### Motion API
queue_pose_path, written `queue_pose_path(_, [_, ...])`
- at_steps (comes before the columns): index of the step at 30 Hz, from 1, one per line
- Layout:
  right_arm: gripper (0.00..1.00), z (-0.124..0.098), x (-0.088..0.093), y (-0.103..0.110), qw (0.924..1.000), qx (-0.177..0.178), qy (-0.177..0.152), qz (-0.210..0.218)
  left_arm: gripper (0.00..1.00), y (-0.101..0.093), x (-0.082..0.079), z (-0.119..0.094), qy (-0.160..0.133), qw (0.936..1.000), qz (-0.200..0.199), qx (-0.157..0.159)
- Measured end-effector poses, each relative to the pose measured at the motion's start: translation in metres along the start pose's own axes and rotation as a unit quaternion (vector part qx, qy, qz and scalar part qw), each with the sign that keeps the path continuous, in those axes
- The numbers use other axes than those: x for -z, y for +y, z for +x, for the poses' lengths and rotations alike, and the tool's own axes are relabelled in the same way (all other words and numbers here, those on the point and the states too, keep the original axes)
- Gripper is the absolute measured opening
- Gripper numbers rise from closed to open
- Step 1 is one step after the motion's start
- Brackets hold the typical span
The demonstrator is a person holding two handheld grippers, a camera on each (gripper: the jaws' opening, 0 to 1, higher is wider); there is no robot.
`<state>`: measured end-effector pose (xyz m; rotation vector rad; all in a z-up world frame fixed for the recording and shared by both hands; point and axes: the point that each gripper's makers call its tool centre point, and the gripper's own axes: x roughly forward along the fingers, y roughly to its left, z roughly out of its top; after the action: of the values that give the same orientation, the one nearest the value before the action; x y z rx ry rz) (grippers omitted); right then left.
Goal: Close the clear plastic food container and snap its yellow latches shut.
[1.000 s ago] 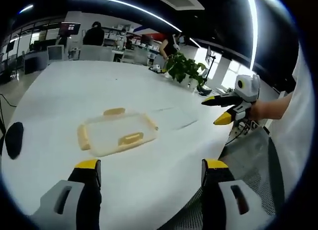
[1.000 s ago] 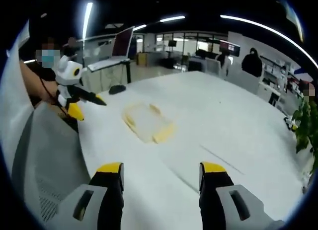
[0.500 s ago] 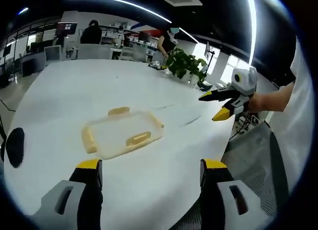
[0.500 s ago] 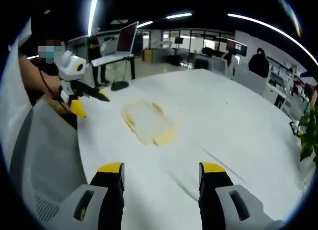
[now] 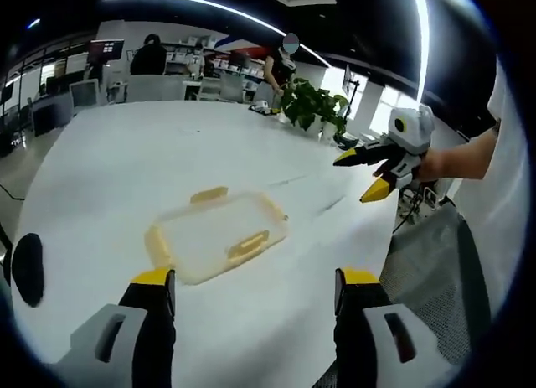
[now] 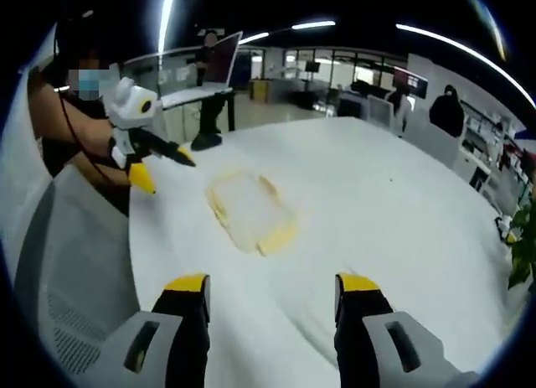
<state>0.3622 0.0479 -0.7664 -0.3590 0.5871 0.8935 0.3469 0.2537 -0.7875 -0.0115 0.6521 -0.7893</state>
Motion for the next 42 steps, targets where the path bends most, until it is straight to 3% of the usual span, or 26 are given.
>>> queue_pose_path(21, [0.59, 0.024, -0.009, 0.002, 0.9984, -0.037, 0.020, -0.039, 0.77, 0.021, 0.002, 0.005, 0.040, 0.9980, 0.047, 0.012])
queue_pose_path(26, [0.59, 0.030, -0.011, 0.001, 0.9962, -0.043, 0.030, -0.069, 0.77, 0.027, 0.001, 0.007, 0.053, 0.9968, 0.058, 0.017])
queue_pose_path(42, [0.59, 0.049, -0.015, -0.004, 0.9889, -0.076, 0.053, -0.117, 0.76, 0.041, 0.007, 0.013, 0.099, 0.9879, 0.114, 0.035])
